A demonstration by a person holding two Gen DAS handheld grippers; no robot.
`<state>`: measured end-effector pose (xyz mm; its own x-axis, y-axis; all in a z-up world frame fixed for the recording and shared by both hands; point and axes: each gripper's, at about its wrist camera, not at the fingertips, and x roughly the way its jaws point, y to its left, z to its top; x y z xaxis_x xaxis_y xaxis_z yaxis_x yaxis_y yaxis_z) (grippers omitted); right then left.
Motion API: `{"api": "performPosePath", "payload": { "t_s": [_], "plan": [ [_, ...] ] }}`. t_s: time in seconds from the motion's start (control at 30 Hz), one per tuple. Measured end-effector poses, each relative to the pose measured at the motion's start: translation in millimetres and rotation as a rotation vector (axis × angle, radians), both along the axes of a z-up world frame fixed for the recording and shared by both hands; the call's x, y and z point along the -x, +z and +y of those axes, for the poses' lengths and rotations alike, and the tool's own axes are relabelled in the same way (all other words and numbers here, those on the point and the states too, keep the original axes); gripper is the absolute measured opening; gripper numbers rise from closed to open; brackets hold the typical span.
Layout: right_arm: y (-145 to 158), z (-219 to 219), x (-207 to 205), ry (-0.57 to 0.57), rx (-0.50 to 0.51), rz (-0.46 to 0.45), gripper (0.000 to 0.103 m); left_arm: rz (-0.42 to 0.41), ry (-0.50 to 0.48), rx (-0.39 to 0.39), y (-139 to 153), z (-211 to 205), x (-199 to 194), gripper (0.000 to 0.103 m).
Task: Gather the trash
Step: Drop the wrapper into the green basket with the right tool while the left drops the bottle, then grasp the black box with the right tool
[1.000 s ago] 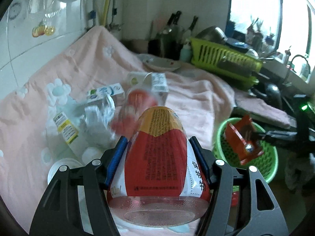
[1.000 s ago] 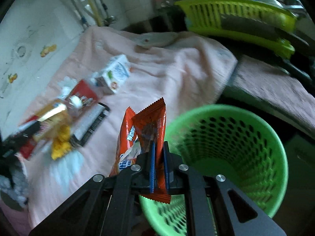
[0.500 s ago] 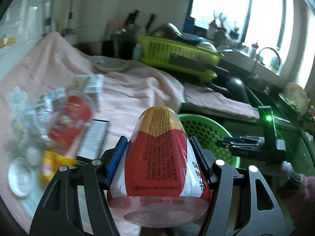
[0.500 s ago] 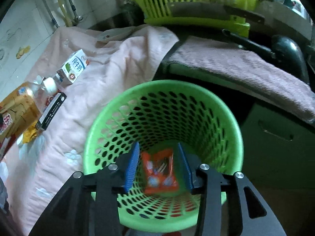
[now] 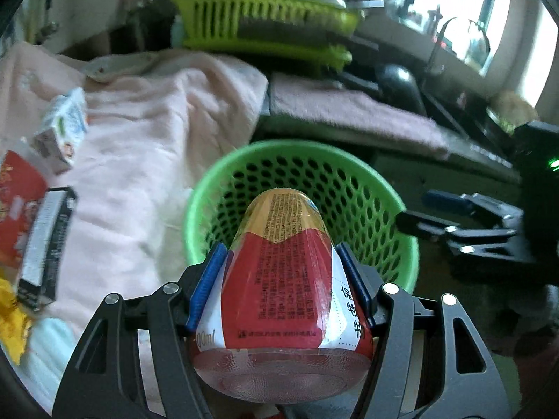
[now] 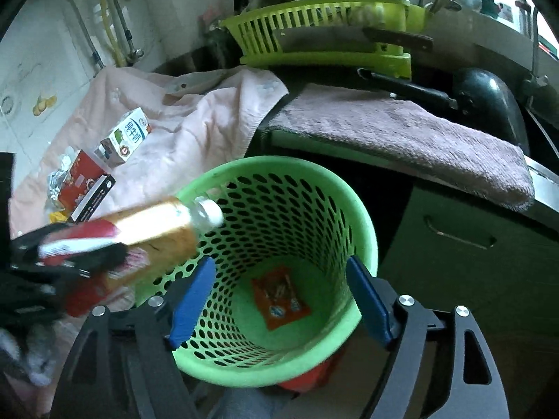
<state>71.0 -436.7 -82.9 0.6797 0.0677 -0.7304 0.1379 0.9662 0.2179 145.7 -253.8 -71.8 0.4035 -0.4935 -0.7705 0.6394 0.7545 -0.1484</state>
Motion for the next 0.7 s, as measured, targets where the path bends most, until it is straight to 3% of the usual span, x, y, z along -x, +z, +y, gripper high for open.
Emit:
{"api": "performPosePath", "payload": {
  "t_s": [0.13,0.33,0.7],
  "plan": [
    [-7.2,-6.2,2.1,-0.007,-0.026,0.009,0.075,0.033,-0.007,-0.054,-21.1,-16.4,-4.9,0.064],
    [-14.6,-10.3,5.1,-0.01,-0.048,0.021,0.075,0.064,-0.001,-0.048,-32.1,-21.2,-7.7,0.068],
    [-7.2,9.8,5.8,0.033,-0.048,0.008,0.076,-0.016,0.062,-0.012,3.6,13.8,4.0,0.069]
  ]
}}
